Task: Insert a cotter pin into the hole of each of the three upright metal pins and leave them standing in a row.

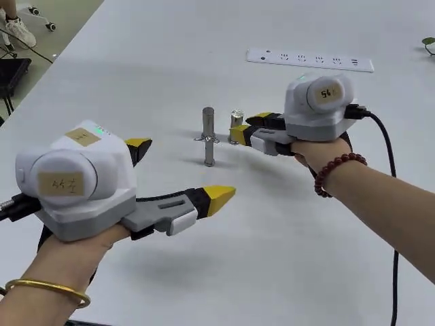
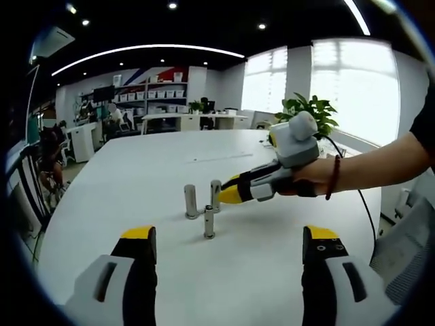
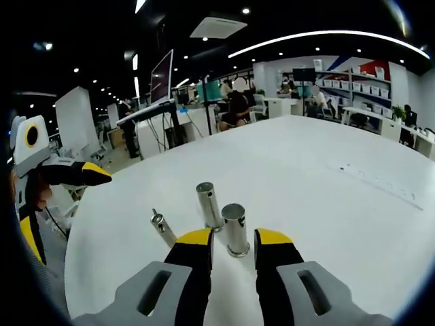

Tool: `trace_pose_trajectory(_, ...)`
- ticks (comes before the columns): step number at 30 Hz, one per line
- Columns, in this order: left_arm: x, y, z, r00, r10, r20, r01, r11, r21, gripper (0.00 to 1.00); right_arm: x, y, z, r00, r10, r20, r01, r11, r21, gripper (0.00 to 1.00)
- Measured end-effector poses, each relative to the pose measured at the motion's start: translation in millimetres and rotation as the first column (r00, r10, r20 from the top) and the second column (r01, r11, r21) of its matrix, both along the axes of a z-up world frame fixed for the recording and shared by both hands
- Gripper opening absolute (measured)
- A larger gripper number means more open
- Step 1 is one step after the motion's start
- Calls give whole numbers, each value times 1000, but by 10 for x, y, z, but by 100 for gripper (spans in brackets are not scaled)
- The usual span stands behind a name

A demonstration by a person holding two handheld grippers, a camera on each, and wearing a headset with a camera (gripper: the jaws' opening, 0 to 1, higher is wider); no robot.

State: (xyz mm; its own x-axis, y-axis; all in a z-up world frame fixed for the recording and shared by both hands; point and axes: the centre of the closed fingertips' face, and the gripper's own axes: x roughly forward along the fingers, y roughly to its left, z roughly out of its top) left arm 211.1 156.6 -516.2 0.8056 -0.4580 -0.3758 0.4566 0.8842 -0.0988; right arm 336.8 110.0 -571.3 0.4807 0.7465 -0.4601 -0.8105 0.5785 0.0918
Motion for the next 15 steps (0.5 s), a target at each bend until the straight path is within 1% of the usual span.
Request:
trace_pose_trajectory(3,-3,9,-29,1000,0,-3,0,1000,9,89,19,31,-22,1000,-2,-2,2,1000,0,17)
trace_pose_trajectory(4,8,26,-32,1000,3,19,-3,1000,23,89,23,46,-36,1000,-5,-5,5,1000,-3,17)
trace_pose_trajectory(5,16,40,-39,1000,9,24,-10,1000,28,90,28,52,-47,1000,-9,-9,9,1000,-5,17)
trace_pose_trajectory(6,22,51,-59,1000,10,4,-11,999,31,90,32,70,-55,1000,-9,-9,9,1000,-7,17)
trace_pose_trajectory(7,30,54,-62,1000,11,-1,-11,1000,29,90,34,83,-60,1000,-9,-8,8,1000,-9,17)
trace_pose_trajectory(9,43,73,-52,1000,21,13,-22,999,30,90,42,101,-69,1000,-8,-4,8,1000,-17,16)
trace_pose_trajectory(10,44,76,-52,1000,22,12,-23,999,28,90,44,107,-66,1000,-8,-3,8,1000,-16,15)
trace_pose_trajectory(12,40,83,-67,1000,28,7,-28,999,26,91,52,114,-66,1000,-15,-8,15,1000,-14,15)
trace_pose_trajectory(13,33,89,-79,999,32,-3,-32,999,28,91,53,116,-66,1000,-17,-10,17,1000,-13,14)
trace_pose_trajectory(15,36,101,-92,999,38,-7,-38,999,34,91,59,126,-66,1000,-17,-11,17,1000,-14,13)
